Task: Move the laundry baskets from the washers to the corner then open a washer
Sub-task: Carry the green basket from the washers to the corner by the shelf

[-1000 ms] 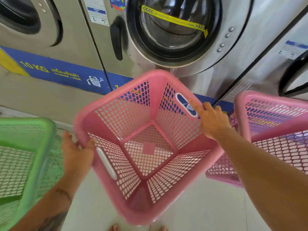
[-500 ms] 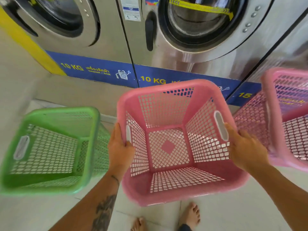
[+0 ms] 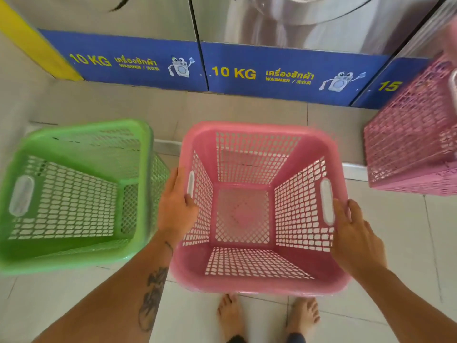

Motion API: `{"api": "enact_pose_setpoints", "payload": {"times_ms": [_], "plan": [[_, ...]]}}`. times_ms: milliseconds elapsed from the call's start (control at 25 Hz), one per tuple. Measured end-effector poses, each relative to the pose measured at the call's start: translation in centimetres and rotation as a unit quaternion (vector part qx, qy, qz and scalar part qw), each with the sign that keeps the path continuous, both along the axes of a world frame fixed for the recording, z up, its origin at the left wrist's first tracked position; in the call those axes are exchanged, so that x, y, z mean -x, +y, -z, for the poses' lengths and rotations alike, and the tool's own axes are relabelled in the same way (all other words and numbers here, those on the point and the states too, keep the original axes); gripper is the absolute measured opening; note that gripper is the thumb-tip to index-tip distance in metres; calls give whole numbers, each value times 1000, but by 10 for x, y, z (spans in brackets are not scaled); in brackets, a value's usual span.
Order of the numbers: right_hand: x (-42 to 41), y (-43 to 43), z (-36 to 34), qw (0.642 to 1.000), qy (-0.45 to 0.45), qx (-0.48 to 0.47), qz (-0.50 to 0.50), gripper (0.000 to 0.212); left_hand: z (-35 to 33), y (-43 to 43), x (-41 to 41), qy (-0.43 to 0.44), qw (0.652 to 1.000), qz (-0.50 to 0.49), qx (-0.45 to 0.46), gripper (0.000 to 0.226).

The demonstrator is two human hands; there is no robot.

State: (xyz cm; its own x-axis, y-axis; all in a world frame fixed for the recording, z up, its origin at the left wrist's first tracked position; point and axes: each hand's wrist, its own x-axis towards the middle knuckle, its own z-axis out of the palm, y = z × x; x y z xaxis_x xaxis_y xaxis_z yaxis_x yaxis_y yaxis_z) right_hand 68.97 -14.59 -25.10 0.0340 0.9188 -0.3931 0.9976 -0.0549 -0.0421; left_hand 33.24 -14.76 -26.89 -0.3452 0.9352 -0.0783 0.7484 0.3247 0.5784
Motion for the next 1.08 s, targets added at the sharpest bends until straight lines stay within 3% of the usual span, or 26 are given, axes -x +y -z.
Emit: {"api": "enact_pose_setpoints", "payload": {"times_ms": [160, 320, 480, 600, 720, 920, 1080], "plan": [[11, -29, 22, 1000, 14, 5, 10, 76, 30, -11, 19, 55, 997, 40, 43, 80], [19, -27, 13, 999, 48, 7, -10, 66, 21, -10, 35, 91, 987, 61, 117, 86], [20, -11, -26, 995, 89, 38, -7, 61, -13, -11, 25, 66, 983, 27, 168, 68], [8, -2, -78, 992, 125, 25, 5, 61, -70, -6, -15, 0, 995, 1, 99, 53], [-22, 3, -143, 988, 151, 11, 23, 58, -148, 7, -62, -8, 999, 45, 30, 42], [-121, 29, -230, 969, 216, -108, 54, 51, -228, 56, -158, -57, 989, 92, -97, 43], [-240, 53, -256, 953, 226, -179, 91, 53, -253, 106, -270, -78, 976, 142, -145, 48]]}}
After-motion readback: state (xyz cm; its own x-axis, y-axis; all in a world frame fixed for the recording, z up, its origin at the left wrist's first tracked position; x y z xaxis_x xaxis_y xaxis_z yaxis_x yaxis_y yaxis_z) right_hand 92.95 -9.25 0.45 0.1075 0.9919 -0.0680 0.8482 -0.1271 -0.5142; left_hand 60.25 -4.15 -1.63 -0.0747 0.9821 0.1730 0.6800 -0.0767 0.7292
